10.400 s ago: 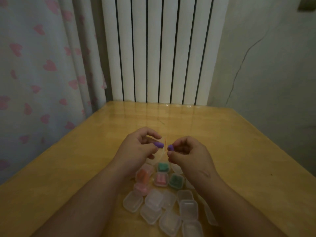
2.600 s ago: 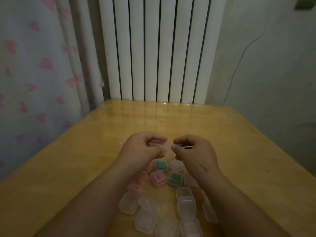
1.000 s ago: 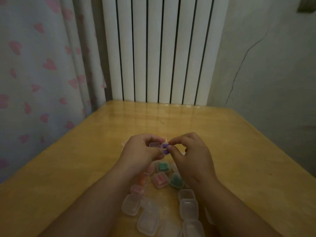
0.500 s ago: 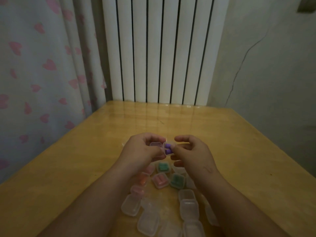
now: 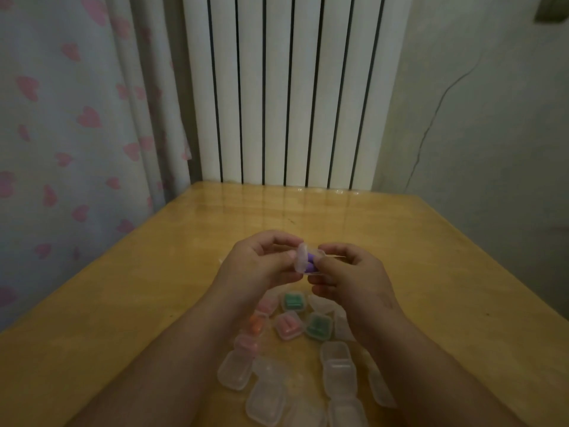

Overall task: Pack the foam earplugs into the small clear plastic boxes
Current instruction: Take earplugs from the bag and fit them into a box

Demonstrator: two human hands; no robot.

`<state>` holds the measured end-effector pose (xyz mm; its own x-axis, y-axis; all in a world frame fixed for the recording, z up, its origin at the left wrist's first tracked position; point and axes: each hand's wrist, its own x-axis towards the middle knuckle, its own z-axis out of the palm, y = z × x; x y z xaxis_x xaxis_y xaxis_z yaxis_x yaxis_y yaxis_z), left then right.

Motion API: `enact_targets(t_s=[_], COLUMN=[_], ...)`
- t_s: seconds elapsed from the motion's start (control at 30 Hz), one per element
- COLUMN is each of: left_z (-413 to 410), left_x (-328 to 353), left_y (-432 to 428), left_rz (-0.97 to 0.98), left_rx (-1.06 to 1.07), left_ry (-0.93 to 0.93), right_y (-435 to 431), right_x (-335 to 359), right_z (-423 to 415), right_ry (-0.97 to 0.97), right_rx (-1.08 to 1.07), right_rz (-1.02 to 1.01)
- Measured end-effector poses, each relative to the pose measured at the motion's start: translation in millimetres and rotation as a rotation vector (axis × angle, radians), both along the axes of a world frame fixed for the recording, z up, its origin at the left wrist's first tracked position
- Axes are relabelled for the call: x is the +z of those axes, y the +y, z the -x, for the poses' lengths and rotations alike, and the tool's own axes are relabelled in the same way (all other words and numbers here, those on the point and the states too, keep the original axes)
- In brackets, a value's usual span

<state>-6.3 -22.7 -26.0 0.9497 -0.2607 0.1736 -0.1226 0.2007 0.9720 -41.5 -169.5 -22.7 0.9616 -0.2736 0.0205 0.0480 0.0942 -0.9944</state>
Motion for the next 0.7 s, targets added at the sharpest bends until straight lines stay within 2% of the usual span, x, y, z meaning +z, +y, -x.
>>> enact_targets(t_s=[0.13, 0.33, 0.5, 0.7], left_z=[1.4, -2.5, -2.5, -5.0], left_x=[-2.4, -2.7, -3.7, 0.3], left_y=[-0.9, -1.2, 1.3, 2.3], left_rz=[-0.096, -0.116, -0.18, -0.161], left_rx=[0.048, 0.145, 0.141, 0.25], left_ry=[-0.034, -0.043, -0.079, -0.085], right_y=[-1.6, 3.6, 3.1, -2.0], right_x=[0.3, 0.2, -1.8, 4.0], right_z=[2.4, -0.5, 4.5, 2.9], right_ry=[0.001, -0.013, -0.064, -0.043], right_rx=[-0.029, 0.085, 0.054, -0.027], right_rz=[0.114, -0.117, 0.244, 0.306])
